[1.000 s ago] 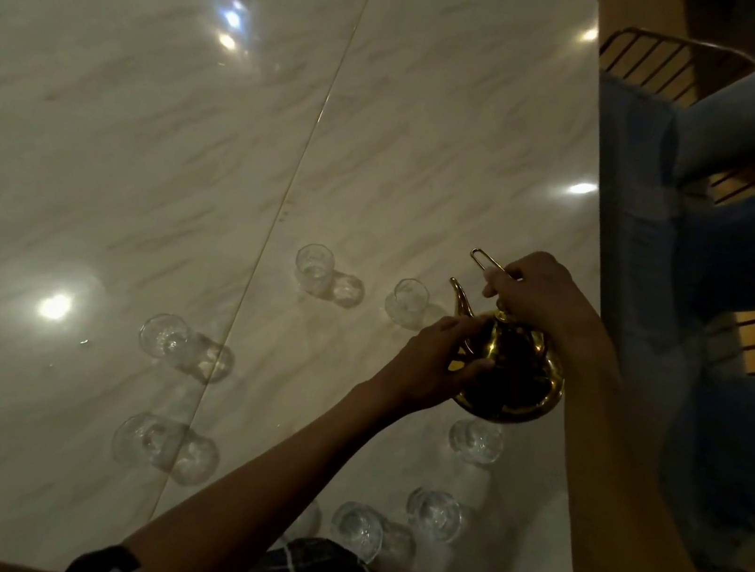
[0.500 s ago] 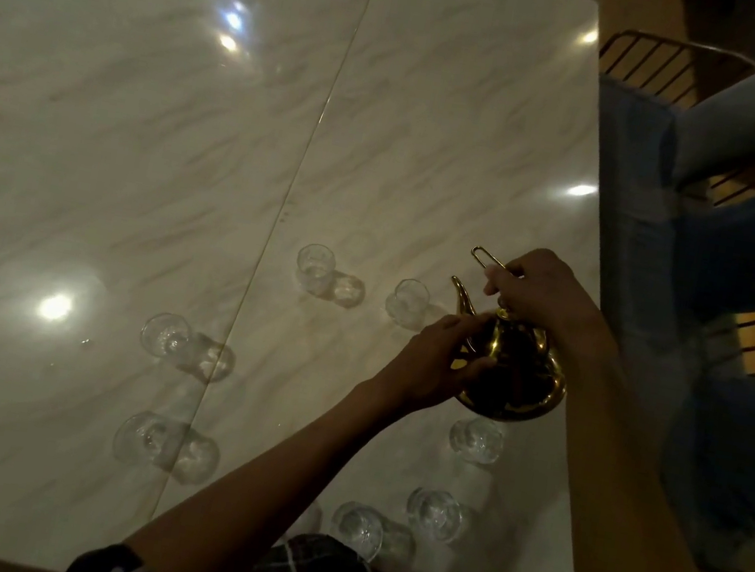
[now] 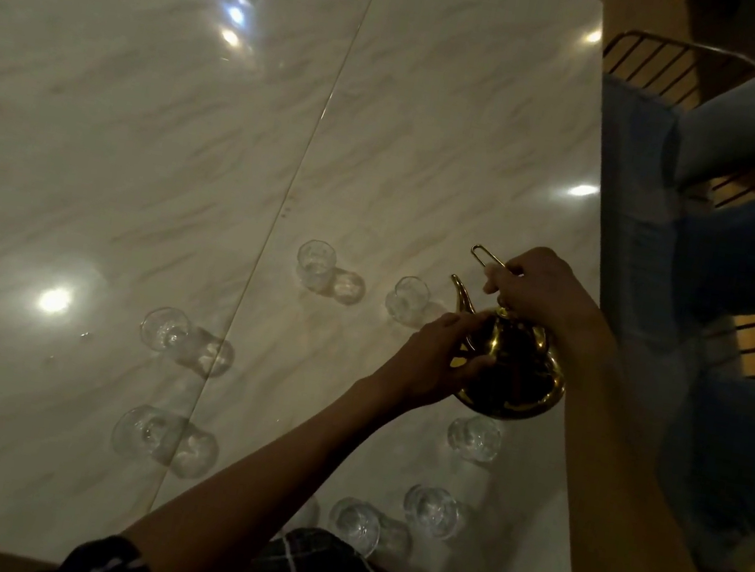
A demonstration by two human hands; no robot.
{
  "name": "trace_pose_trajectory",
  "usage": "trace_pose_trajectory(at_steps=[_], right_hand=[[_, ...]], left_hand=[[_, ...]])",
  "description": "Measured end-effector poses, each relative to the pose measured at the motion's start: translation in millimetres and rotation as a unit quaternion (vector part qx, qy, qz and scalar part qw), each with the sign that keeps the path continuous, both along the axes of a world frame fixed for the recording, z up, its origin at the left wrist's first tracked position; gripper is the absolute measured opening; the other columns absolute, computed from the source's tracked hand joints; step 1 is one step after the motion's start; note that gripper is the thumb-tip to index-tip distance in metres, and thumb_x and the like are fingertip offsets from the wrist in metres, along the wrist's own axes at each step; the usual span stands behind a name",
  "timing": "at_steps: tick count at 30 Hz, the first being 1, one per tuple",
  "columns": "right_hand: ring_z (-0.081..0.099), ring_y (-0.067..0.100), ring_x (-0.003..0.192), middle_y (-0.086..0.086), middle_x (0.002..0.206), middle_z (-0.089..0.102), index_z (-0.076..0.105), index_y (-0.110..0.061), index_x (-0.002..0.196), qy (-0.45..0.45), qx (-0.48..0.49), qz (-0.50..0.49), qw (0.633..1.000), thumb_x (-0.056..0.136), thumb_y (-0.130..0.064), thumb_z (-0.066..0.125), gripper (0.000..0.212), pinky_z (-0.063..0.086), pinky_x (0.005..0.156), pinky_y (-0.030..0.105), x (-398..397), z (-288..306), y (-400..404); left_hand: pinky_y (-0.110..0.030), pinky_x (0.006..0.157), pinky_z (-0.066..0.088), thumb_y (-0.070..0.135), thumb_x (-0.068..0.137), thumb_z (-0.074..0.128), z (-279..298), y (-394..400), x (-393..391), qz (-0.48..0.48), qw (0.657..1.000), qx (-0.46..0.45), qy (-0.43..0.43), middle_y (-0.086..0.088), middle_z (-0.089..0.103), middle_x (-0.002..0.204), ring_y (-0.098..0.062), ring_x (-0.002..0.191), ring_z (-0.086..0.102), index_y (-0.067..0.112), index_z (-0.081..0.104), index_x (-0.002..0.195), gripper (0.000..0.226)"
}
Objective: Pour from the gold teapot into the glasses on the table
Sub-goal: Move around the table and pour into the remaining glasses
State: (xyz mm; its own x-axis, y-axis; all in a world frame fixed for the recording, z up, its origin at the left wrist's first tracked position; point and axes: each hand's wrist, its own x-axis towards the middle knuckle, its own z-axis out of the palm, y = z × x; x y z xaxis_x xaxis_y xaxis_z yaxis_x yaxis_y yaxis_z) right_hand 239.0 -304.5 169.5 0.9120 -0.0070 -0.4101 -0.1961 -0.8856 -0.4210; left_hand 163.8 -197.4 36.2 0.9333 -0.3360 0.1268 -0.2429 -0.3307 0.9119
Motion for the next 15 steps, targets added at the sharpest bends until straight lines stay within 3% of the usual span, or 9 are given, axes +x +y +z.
trace_pose_trajectory(at_steps=[5,10,13,15], right_hand=[[0.065,0.022,0.081,0.007,0.081,0.065,0.074,-0.005,0.094,-0.002,0.004,0.003,1.000,0.097,-0.029,0.054,0.031,0.052,0.083,0.037,-1.4,0.6,0.8],[0.066,0.024,0.084,0.007,0.081,0.065,0.074,-0.005,0.095,0.004,0.006,-0.004,1.000,0.097,-0.029,0.055,0.031,0.054,0.086,0.041,-0.3,1.5,0.4],[0.065,0.021,0.079,0.006,0.079,0.065,0.075,-0.005,0.096,0.000,0.006,-0.004,1.000,0.097,-0.029,0.055,0.032,0.054,0.083,0.039,0.2,0.8,-0.1],[0.064,0.021,0.078,0.007,0.081,0.065,0.075,-0.005,0.096,-0.002,0.005,-0.003,1.000,0.097,-0.029,0.054,0.032,0.053,0.082,0.038,0.1,0.8,-0.1]], left_hand=[[-0.015,0.086,0.044,0.034,0.096,0.060,-0.8,-0.8,-0.2,-0.002,1.000,-0.007,0.003,-0.007,0.054,0.132,-0.015,0.113,0.056,0.018,0.042,0.145,0.055],[-0.028,0.091,0.053,0.037,0.095,0.059,-0.8,-1.1,-0.3,-0.004,1.000,-0.009,0.015,-0.006,0.053,0.134,-0.014,0.113,0.057,0.022,0.039,0.146,0.056],[-0.017,0.088,0.046,0.036,0.095,0.059,0.2,-0.6,0.3,-0.001,1.000,-0.006,0.008,-0.006,0.054,0.134,-0.014,0.115,0.055,0.021,0.040,0.146,0.056],[-0.016,0.088,0.045,0.035,0.095,0.060,0.8,0.0,0.6,-0.001,1.000,-0.006,0.004,-0.006,0.054,0.133,-0.014,0.115,0.054,0.020,0.041,0.145,0.055]])
